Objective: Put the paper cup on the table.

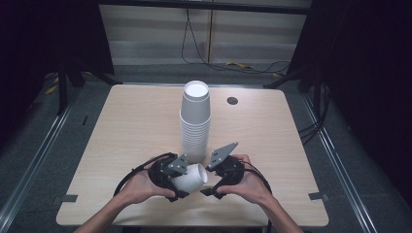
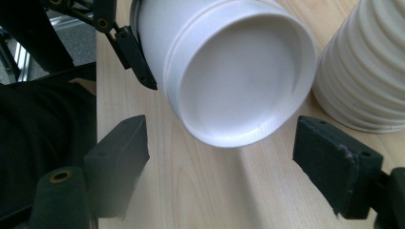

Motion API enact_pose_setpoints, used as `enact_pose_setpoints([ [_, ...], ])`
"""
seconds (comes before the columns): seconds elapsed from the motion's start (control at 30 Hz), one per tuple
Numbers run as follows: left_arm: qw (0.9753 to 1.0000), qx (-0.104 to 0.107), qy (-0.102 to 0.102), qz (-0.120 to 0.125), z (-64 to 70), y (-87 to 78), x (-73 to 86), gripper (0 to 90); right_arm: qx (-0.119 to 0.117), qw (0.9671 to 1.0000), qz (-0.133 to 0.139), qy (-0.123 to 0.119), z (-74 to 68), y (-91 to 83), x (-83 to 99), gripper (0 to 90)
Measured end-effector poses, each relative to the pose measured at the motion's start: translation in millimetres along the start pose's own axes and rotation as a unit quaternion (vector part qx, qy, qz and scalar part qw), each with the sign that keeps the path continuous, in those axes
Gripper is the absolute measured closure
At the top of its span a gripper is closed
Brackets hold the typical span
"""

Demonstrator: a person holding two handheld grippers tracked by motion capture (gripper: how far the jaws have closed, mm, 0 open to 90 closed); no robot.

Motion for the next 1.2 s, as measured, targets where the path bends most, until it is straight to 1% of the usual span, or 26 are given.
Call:
enact_pose_setpoints([
  [0.03,1.0000,0.001,0.003,-0.002,-0.6,0.8,-1.7,16.2,0.000,1.0000,-0.002,-0.003,0.7,-0.8,-0.1,19.5],
  [0.07,1.0000,-0.003,0.005,-0.005,-1.9,1.4,-3.0,16.2,0.000,1.0000,-0.002,-0.003,0.7,-0.8,-0.1,19.5],
  [0.13,0.9995,-0.002,0.020,-0.024,-3.7,0.6,-3.2,16.2,0.004,0.9999,-0.009,-0.008,2.3,-1.3,0.9,19.5],
  [0.17,0.9994,-0.005,0.022,-0.025,-3.9,0.7,-3.9,16.2,0.003,0.9999,-0.009,-0.010,2.4,-1.6,0.9,19.5],
  [0.2,0.9997,-0.001,0.017,-0.020,-1.7,1.5,-5.2,16.3,0.005,0.9999,-0.010,-0.010,2.7,-1.9,1.2,19.5],
  [0.23,0.9995,-0.002,0.023,-0.024,-2.0,1.6,-4.6,16.2,0.012,0.9998,-0.013,-0.013,4.0,-2.2,1.8,19.5],
  [0.3,0.9994,0.000,0.026,-0.022,-0.6,3.8,-4.1,16.3,0.012,0.9997,-0.019,-0.012,4.3,-1.2,3.1,19.3],
  [0.33,0.9994,0.000,0.026,-0.022,-0.6,3.8,-4.1,16.3,0.015,0.9995,-0.023,-0.016,5.5,0.6,3.5,18.9],
  [0.37,0.9994,0.001,0.026,-0.023,-0.3,4.3,-3.8,16.2,0.012,0.9994,-0.027,-0.018,5.5,2.3,3.7,18.6],
  [0.4,0.9989,0.000,0.036,-0.029,-1.7,3.7,-2.7,16.2,0.012,0.9994,-0.027,-0.018,5.5,2.3,3.7,18.6],
  [0.43,0.9993,0.000,0.027,-0.026,-0.5,5.1,-2.8,16.2,0.010,0.9993,-0.030,-0.018,4.9,4.2,4.0,18.4],
  [0.47,0.9994,0.003,0.024,-0.024,0.7,5.8,-2.8,16.0,0.010,0.9989,-0.041,-0.019,4.3,7.9,4.4,18.1],
  [0.5,0.9994,0.003,0.024,-0.024,0.7,5.8,-2.8,16.0,0.010,0.9989,-0.041,-0.019,4.3,7.9,4.4,18.1],
  [0.53,0.9992,0.001,0.032,-0.025,0.1,5.1,-3.0,16.0,0.004,0.9988,-0.042,-0.024,4.0,11.2,3.5,18.0],
  [0.57,0.9990,0.001,0.035,-0.028,-0.1,4.7,-2.5,16.0,0.005,0.9987,-0.045,-0.023,4.4,12.0,3.5,18.0],
  [0.6,0.9993,0.004,0.030,-0.024,2.0,5.6,-3.0,16.0,0.004,0.9987,-0.046,-0.018,3.7,12.7,3.4,17.8],
  [0.63,0.9992,0.004,0.030,-0.024,2.5,6.1,-2.8,16.0,0.002,0.9987,-0.045,-0.025,4.2,13.8,2.8,17.4],
  [0.67,0.9992,0.004,0.030,-0.024,2.5,6.1,-2.8,16.0,0.001,0.9987,-0.045,-0.024,4.0,14.4,2.9,17.3],
  [0.73,0.9988,0.006,0.038,-0.030,5.0,8.0,-2.5,16.0,-0.003,0.9984,-0.051,-0.026,2.8,16.5,3.8,17.1],
  [0.77,0.9988,0.006,0.038,-0.030,5.0,8.0,-2.5,16.0,-0.003,0.9984,-0.051,-0.026,2.8,16.5,3.8,17.1],
  [0.8,0.9988,0.007,0.039,-0.028,7.2,9.4,-3.6,16.1,-0.011,0.9982,-0.054,-0.024,0.1,18.0,4.1,17.1],
  [0.87,0.9986,0.008,0.043,-0.029,8.6,10.6,-3.9,16.1,-0.013,0.9981,-0.052,-0.029,-0.9,20.1,2.8,17.1],
  [1.0,0.9984,0.011,0.047,-0.029,10.0,10.0,-4.4,16.2,-0.016,0.9984,-0.048,-0.026,-3.6,21.1,0.1,17.1],
  [1.07,0.9983,0.014,0.048,-0.029,10.7,10.5,-4.3,16.2,-0.017,0.9983,-0.047,-0.029,-3.8,21.0,-0.4,17.1],
  [1.1,0.9981,0.016,0.051,-0.032,11.7,11.3,-3.7,16.2,-0.023,0.9984,-0.042,-0.030,-5.0,21.4,-1.9,17.0],
  [1.2,0.9981,0.018,0.052,-0.029,13.1,12.5,-4.5,16.2,-0.027,0.9980,-0.044,-0.036,-6.5,23.6,-2.1,17.0],
])
Point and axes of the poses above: each handheld gripper's, and its own axes: y roughly forward along the jaws, x roughly out of its underside, z roughly to its right, the point moved 10 cm from there along y, roughly forward along the jaws, and after that the axes turned 2 degrees about z, right-handed, at the moved point
